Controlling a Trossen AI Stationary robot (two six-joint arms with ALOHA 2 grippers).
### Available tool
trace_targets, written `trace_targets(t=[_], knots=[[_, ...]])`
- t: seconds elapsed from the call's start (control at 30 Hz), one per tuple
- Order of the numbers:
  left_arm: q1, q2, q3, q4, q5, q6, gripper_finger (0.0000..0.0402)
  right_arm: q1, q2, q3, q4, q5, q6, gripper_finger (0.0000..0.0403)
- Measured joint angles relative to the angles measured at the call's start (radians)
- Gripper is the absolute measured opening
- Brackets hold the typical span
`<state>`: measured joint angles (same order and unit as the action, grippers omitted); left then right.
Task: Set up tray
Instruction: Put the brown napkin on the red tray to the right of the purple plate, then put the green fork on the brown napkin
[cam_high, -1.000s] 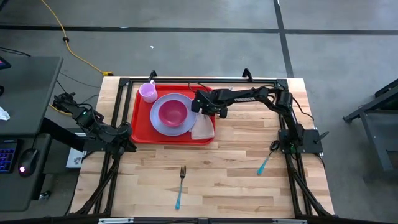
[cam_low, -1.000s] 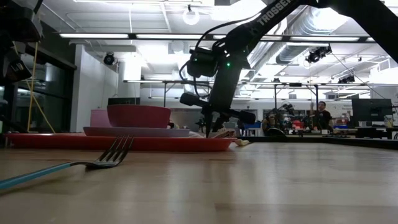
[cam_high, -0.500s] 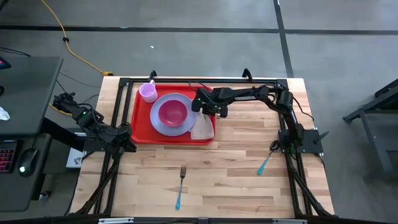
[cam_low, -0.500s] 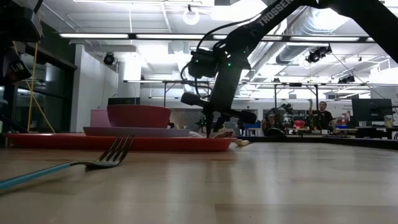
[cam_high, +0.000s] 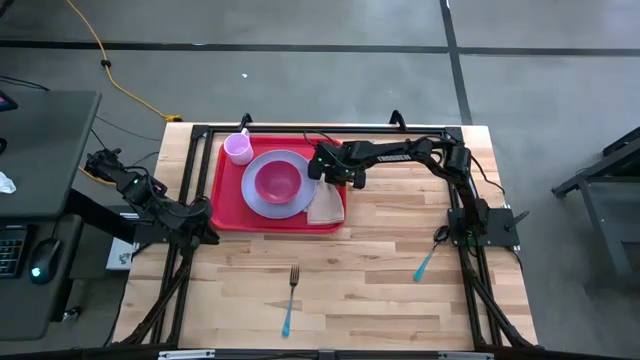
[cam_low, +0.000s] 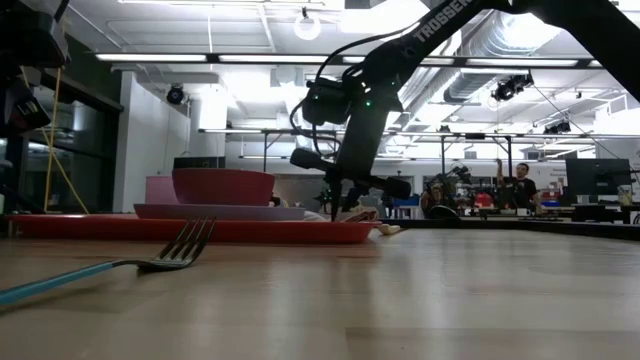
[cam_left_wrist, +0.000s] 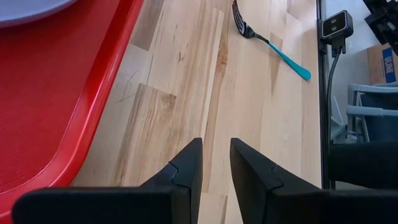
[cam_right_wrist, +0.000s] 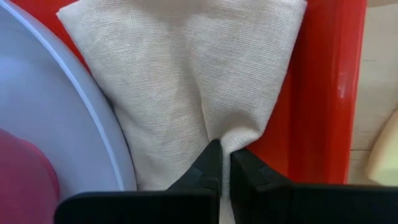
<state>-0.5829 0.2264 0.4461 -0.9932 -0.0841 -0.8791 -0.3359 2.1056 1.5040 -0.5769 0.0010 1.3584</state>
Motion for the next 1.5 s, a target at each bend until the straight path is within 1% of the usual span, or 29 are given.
trace_targets(t=[0.1,0.23,0.33,0.43,0.53,0.63,0.7,0.8,1.0,1.3,1.5], knots=[[0.0,0.0,0.0,0.0,0.0,0.0,0.0111,0.0,0.0,0.0,0.001,0.0,0.004,0.0004],[0.0,0.0,0.0,0.0,0.0,0.0,0.0111,0.0,0.0,0.0,0.0,0.017,0.008,0.0026],[0.0,0.0,0.0,0.0,0.0,0.0,0.0111,0.0,0.0,0.0,-0.001,0.015,0.01,0.0057],[0.0,0.0,0.0,0.0,0.0,0.0,0.0111,0.0,0.0,0.0,-0.001,0.011,0.01,0.0097],[0.0,0.0,0.0,0.0,-0.001,0.0,0.0111,-0.001,0.0,0.0,-0.001,-0.025,0.011,0.0135],[0.0,0.0,0.0,0.0,-0.001,0.0,0.0111,-0.004,0.0,0.001,-0.002,-0.037,0.016,0.0162],[0.0,0.0,0.0,0.0,-0.001,0.0,0.0111,-0.005,-0.004,0.001,-0.004,-0.036,0.028,0.0173],[0.0,0.0,0.0,0.0,0.0,0.0,0.0111,-0.006,-0.013,0.001,-0.015,-0.031,0.021,0.018],[0.0,0.0,0.0,0.0,0.002,0.002,0.0111,-0.007,-0.06,0.0,-0.064,0.017,0.002,0.0181],[0.0,0.0,0.0,0.001,0.004,0.003,0.0111,-0.012,-0.138,0.0,-0.113,0.107,-0.046,0.0181],[0.0,0.0,0.0,0.002,0.005,0.003,0.0111,-0.013,-0.199,0.0,-0.143,0.174,-0.108,0.0181]])
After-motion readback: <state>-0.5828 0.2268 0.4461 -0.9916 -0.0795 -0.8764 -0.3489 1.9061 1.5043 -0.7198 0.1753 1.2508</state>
